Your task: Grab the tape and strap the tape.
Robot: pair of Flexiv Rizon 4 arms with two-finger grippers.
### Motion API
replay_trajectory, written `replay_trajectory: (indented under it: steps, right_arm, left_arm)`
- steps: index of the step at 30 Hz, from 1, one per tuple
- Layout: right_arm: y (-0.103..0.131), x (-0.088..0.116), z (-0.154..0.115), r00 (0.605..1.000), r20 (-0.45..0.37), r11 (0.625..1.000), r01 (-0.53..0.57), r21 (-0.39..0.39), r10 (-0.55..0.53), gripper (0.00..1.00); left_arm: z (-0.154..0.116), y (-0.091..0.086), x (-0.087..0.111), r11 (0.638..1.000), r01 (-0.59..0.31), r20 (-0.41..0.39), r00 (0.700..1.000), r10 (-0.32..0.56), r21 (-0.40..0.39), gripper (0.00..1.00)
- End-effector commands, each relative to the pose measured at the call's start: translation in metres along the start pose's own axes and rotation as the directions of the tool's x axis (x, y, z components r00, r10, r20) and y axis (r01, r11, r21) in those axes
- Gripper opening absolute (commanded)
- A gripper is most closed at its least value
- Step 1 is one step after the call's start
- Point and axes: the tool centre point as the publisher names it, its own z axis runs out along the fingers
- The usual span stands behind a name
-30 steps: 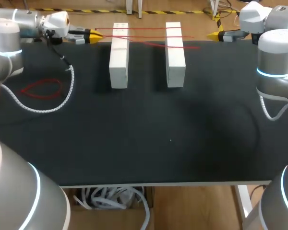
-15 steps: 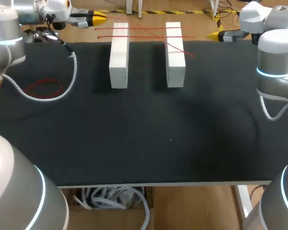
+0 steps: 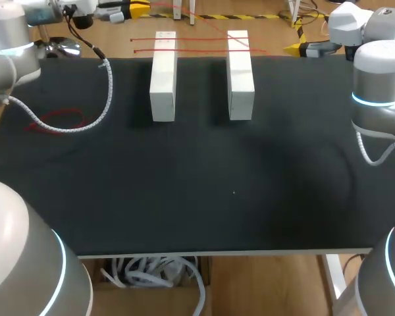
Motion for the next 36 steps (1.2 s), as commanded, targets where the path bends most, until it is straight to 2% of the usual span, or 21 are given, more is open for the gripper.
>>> replay_trajectory:
  steps: [1,2,15,19,21,25,28,31,36]
  right_arm:
    - [0.000,0.000,-0.001,1.000,0.000,1.000,0.000,0.000,0.000,1.00]
    - [0.000,0.000,-0.001,1.000,0.000,1.000,0.000,0.000,0.000,1.00]
    - [0.000,0.000,-0.001,1.000,0.000,1.000,0.000,0.000,0.000,1.00]
    - [0.000,0.000,-0.001,1.000,0.000,1.000,0.000,0.000,0.000,1.00]
    - [0.000,0.000,-0.001,1.000,0.000,1.000,0.000,0.000,0.000,1.00]
    - [0.000,0.000,-0.001,1.000,0.000,1.000,0.000,0.000,0.000,1.00]
    - [0.000,0.000,-0.001,1.000,0.000,1.000,0.000,0.000,0.000,1.00]
    - [0.000,0.000,-0.001,1.000,0.000,1.000,0.000,0.000,0.000,1.00]
    - [0.000,0.000,-0.001,1.000,0.000,1.000,0.000,0.000,0.000,1.00]
  left_arm:
    - [0.007,-0.011,0.003,1.000,-0.005,0.138,0.990,0.003,0.017,0.00]
    - [0.007,-0.012,0.002,1.000,-0.003,0.163,0.987,-0.002,0.031,0.00]
    - [0.007,-0.012,0.002,1.000,-0.003,0.163,0.987,-0.002,0.031,0.00]
    - [0.037,-0.014,-0.006,0.999,-0.035,0.018,0.999,0.035,0.034,0.00]
    - [0.050,-0.015,-0.013,0.999,-0.032,-0.045,0.998,0.032,0.012,0.00]
    - [0.068,-0.021,-0.023,0.998,-0.047,-0.151,0.987,0.051,0.030,0.00]
    - [0.077,-0.026,-0.025,0.997,-0.055,-0.176,0.982,0.065,0.061,0.00]
    - [0.080,-0.032,-0.025,0.980,-0.075,-0.158,0.982,0.105,0.186,0.00]
    - [0.087,-0.037,-0.024,0.977,-0.093,-0.162,0.979,0.125,0.192,0.00]
